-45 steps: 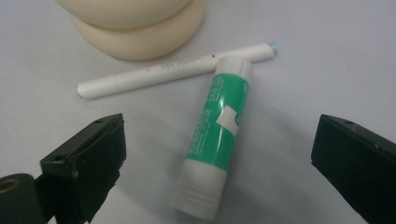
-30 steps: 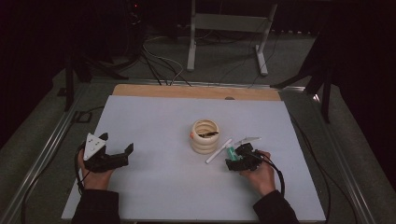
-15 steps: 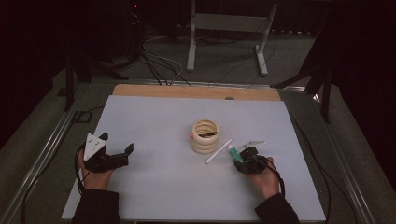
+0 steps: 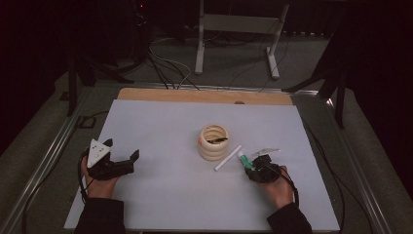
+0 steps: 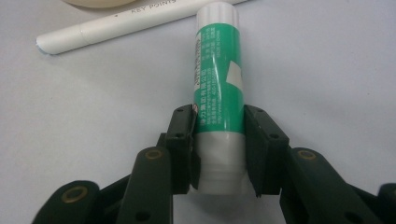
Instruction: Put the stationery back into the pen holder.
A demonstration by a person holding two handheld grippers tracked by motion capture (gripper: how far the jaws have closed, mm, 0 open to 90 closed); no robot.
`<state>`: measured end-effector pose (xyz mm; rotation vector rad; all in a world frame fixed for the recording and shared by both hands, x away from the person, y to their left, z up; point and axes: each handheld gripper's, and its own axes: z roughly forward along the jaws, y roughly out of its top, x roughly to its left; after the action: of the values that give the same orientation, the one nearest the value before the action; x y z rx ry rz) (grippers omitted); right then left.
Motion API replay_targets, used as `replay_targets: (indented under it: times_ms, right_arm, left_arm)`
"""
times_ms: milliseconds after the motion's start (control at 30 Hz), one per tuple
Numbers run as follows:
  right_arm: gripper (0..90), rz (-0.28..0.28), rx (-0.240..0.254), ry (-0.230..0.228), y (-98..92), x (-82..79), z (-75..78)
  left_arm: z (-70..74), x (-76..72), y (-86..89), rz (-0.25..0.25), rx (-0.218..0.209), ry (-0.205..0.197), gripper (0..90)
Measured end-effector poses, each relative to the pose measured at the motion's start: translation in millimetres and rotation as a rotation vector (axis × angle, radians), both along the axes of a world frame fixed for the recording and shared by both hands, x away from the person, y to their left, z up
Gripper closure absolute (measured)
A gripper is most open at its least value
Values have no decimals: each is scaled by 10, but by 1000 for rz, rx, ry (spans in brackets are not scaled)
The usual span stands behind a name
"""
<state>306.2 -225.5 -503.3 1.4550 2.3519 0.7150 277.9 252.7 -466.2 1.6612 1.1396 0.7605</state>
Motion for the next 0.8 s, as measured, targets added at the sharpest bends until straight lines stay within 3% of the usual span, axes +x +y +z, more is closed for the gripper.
replay_targets:
  times_ms: [800]
  right_arm:
    - [656, 29, 20, -47, -7, -25, 131]
  left_arm:
    - [-1, 3, 2, -1, -1, 1, 0]
